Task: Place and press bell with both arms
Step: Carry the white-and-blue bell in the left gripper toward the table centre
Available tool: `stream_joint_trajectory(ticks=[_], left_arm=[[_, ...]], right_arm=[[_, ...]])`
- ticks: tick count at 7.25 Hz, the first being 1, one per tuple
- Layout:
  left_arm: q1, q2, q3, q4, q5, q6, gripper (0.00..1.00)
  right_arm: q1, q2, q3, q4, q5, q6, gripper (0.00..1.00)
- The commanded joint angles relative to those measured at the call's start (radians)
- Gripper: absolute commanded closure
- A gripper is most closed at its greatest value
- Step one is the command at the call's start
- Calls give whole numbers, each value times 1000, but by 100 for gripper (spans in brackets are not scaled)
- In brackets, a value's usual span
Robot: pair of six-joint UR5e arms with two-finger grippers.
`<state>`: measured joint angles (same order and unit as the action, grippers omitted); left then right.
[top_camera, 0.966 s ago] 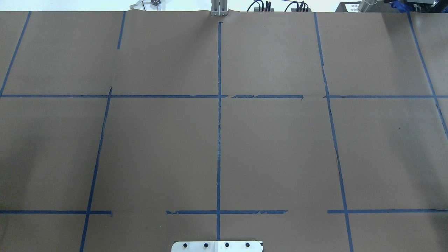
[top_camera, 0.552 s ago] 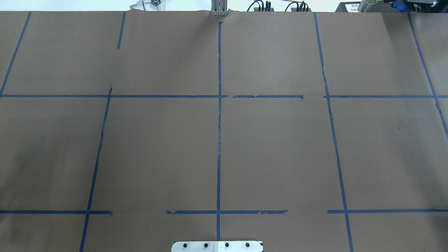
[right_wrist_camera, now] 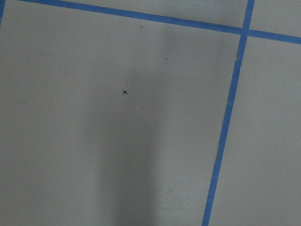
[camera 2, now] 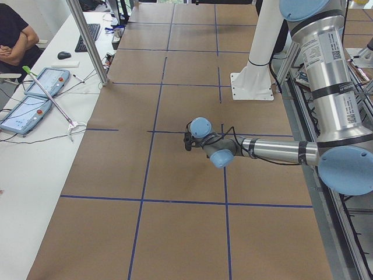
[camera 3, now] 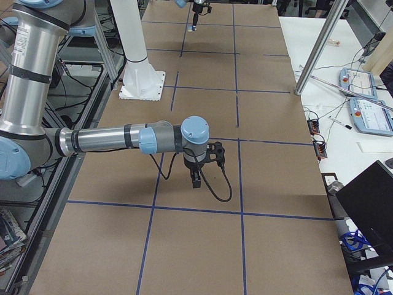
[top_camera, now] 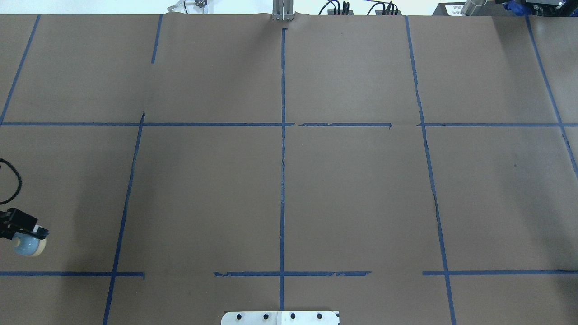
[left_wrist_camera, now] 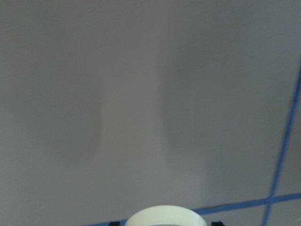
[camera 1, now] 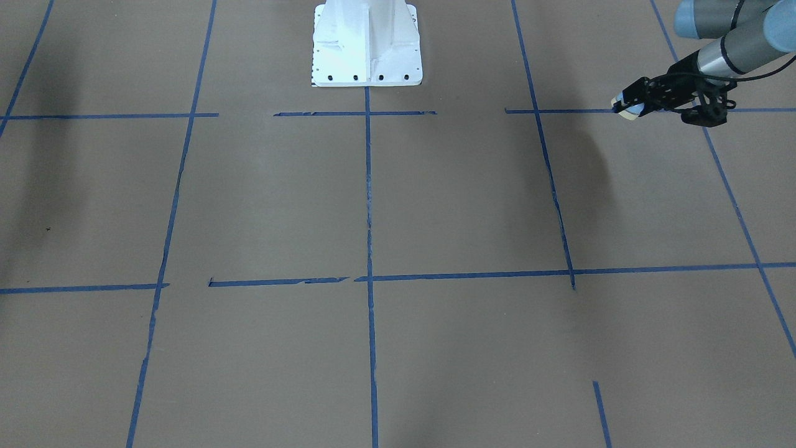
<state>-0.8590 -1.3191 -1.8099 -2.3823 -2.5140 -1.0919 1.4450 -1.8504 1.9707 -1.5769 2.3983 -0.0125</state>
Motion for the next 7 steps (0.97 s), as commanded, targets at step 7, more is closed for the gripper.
stream_joint_trajectory(ticks=[7], left_arm=[[158,-941,342,677,222,-166,99]], right_arm=[[-15,2,-6,0,-2,-3,0]])
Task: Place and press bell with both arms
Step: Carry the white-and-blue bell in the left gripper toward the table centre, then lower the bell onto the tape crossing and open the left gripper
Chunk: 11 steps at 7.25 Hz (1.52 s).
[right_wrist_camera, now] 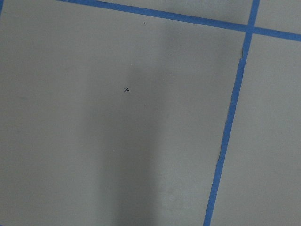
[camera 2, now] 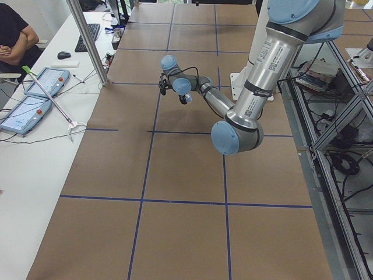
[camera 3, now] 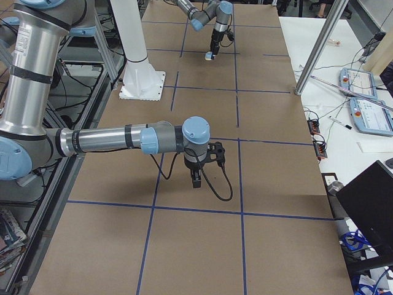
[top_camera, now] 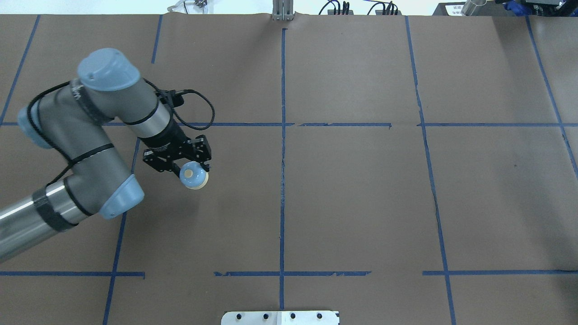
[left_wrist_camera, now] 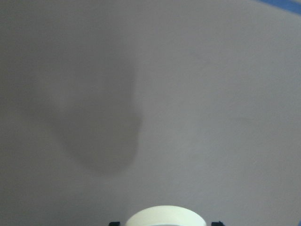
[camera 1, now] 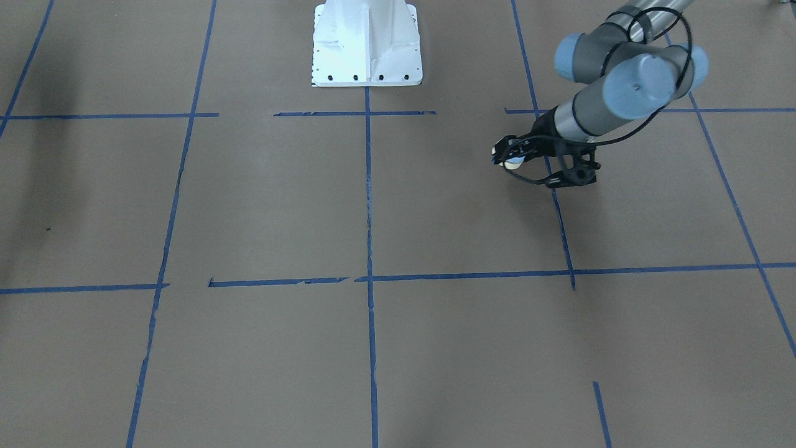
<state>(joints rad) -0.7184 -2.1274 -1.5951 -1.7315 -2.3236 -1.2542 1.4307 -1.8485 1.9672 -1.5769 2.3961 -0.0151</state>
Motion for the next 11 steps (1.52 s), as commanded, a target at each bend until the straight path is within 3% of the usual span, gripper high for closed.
stream_joint_trajectory(ticks=[1,2,4,5,7,8,10,11], left_arm=[[22,-301,325,21,32,-80,98],[36,-413,454,20,32,-112,95],[53,-474,533,15,36,-143,91],[65,-500,573,10,44,-145,84],[80,-519,604,-14,98,-145,82],[80,-520,625,-42,99,-145,69],[86,-523,647,-66,127,-142,1],[83,-532,646,-66,127,-142,0]], right_arm=[[-3,0,-7,0,0,0,0],[-6,0,-8,0,0,0,0],[-7,0,-13,3,0,0,0],[-7,0,-13,5,0,0,0],[-9,0,-13,5,0,0,0],[-9,0,-13,5,0,0,0],[-9,0,-13,5,0,1,0],[-9,0,-13,5,0,1,0]])
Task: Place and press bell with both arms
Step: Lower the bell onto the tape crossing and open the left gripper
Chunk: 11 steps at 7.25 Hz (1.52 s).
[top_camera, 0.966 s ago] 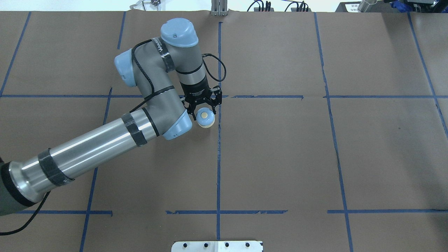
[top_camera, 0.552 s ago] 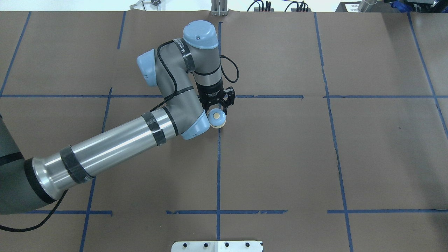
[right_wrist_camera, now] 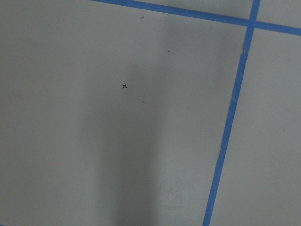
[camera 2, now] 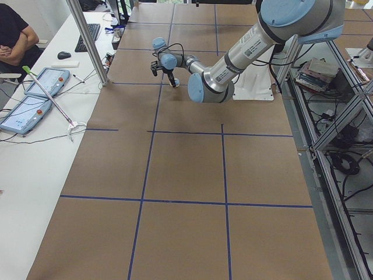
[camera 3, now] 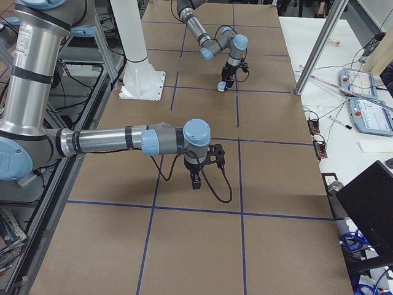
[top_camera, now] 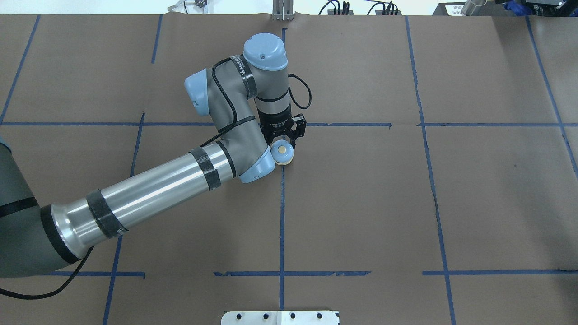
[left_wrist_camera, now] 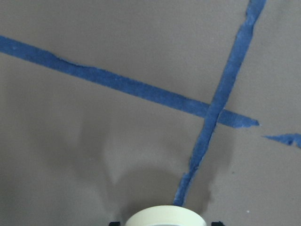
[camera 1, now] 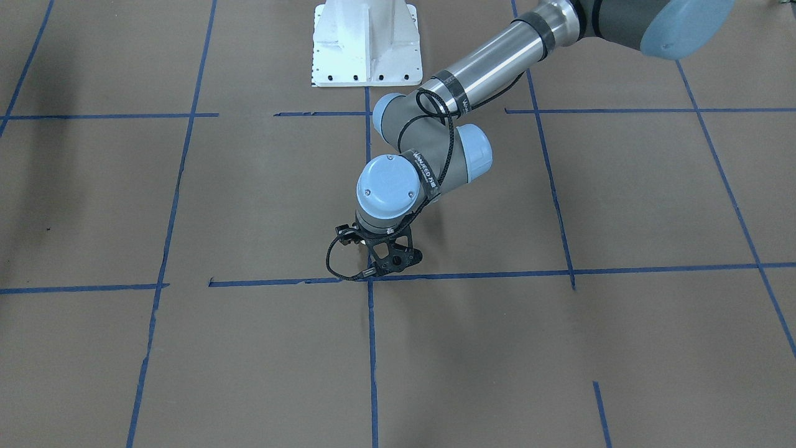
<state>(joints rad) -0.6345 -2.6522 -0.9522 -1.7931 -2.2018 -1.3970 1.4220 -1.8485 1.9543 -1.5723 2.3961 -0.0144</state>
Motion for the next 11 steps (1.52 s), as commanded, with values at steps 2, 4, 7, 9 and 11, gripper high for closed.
stream_joint_trajectory(ticks=[2,4,7,9,11], left_arm=[[-98,-14,-81,-34,-6,-5,0],[-180,106,-307,-29,-41,-5,0],[-252,465,-693,-31,-42,35,0],[-300,709,-872,-31,-41,290,0],[-359,886,-968,-31,-44,447,0]], right_arm=[[-2,17,1,0,2,7,0],[-61,102,5,30,44,184,0],[-278,326,5,250,-10,744,0],[-499,527,2,244,-151,1038,0],[-737,750,-108,233,-382,1321,28]])
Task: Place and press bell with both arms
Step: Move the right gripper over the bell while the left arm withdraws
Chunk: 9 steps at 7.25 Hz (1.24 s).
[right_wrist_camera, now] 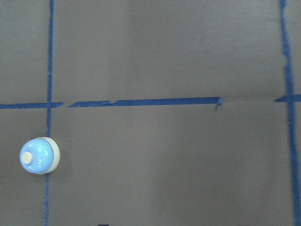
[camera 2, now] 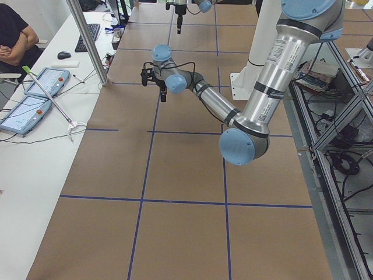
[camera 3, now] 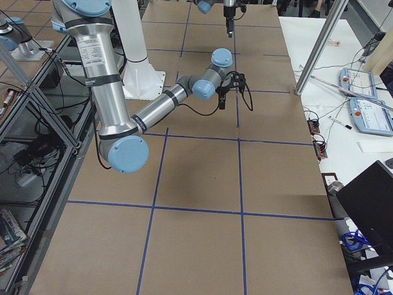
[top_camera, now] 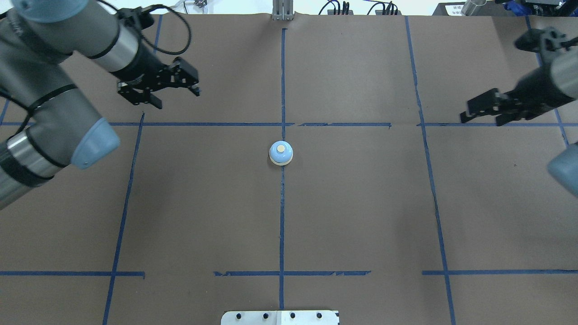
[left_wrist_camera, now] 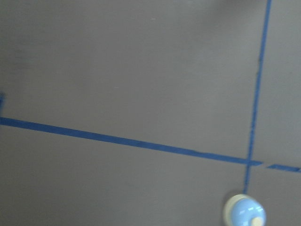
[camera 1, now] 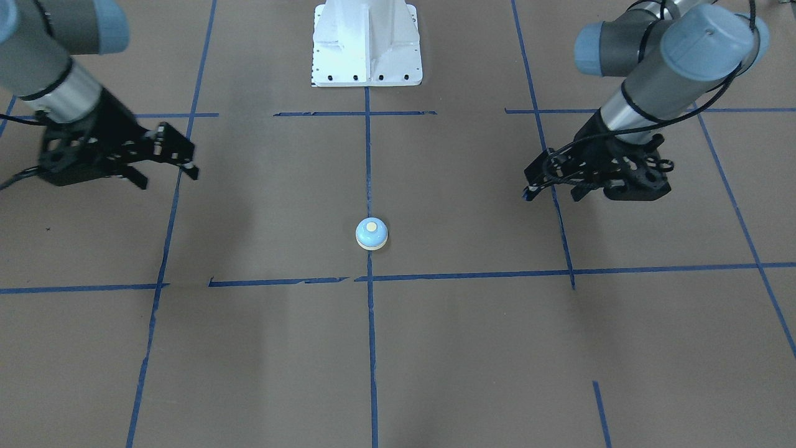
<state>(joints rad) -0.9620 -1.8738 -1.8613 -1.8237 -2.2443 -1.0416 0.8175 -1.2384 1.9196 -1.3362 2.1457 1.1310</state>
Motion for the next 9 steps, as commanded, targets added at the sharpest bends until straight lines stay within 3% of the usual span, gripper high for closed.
stream_joint_trajectory(ticks=[1,2,3,4,9], left_arm=[[-58,170,-81,0,-1,154,0],[-72,204,-88,-3,-1,184,0],[-72,214,-90,-6,0,186,0],[-72,217,-94,-6,0,186,0],[-72,219,-105,-5,6,184,0]], right_arm=[[-196,239,-173,-5,-201,288,71],[-202,348,-288,-6,-207,295,94],[-221,426,-380,-5,-207,352,100],[-233,501,-475,-5,-210,407,100],[-262,539,-565,-5,-259,409,100]])
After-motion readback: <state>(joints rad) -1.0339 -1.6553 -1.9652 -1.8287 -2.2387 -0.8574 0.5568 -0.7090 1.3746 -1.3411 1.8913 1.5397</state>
